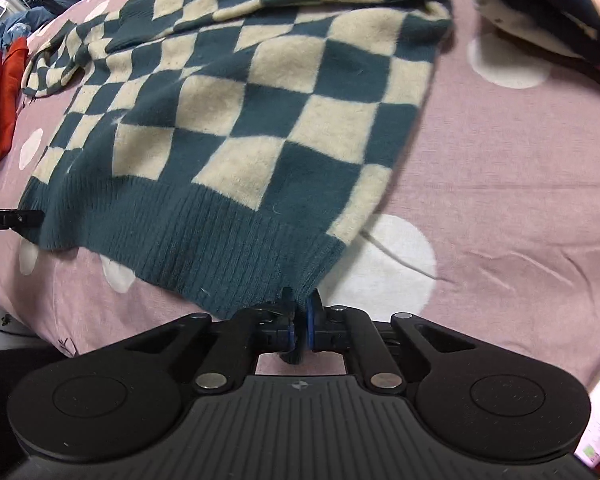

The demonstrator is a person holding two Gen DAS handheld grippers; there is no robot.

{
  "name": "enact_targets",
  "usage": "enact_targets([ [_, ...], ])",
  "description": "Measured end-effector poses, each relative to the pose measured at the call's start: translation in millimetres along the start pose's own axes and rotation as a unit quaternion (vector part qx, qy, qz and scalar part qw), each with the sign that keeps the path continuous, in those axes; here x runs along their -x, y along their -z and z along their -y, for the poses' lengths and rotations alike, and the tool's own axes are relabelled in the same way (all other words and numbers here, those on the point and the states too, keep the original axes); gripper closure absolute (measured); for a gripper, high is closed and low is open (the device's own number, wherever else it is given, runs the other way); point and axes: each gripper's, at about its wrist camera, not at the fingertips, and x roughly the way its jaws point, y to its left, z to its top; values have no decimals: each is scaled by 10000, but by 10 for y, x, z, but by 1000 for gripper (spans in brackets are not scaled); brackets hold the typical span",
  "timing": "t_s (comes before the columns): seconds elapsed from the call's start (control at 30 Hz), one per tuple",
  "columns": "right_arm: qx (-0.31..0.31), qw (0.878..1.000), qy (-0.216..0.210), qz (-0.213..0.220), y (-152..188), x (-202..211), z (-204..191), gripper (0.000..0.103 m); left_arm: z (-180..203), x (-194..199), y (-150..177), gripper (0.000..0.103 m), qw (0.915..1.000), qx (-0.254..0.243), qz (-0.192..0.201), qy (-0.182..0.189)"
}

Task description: Fold small clothes

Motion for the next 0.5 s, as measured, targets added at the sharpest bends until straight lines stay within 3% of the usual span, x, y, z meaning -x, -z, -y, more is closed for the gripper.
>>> enact_targets([
  [0.13, 131, 9997, 102, -195, 146, 280, 165, 96, -27, 135, 35, 93, 9997, -219, -61, 133],
  [0.23, 224, 9985, 303, -401, 192, 414, 301, 97, -54, 135, 106, 97, 9986, -303, -394, 152],
  [0.33, 275, 9965, 454, -649, 205, 398, 384, 99, -66, 5, 261, 98, 9949, -538, -848, 2],
  [0.43, 273, 9955, 532, -732, 186, 259, 369, 98, -113, -23, 307, 96, 9955, -433, -844, -57],
  [0.47, 245, 9950, 533, -803, 173, 227, 357, 100, -145, 7, 263, 86, 9961, -247, -852, -35],
  [0.5, 221, 9941, 643, -843, 154, 212, 348, 94, -170, 56, 204, 76, 9968, -81, -791, -79],
])
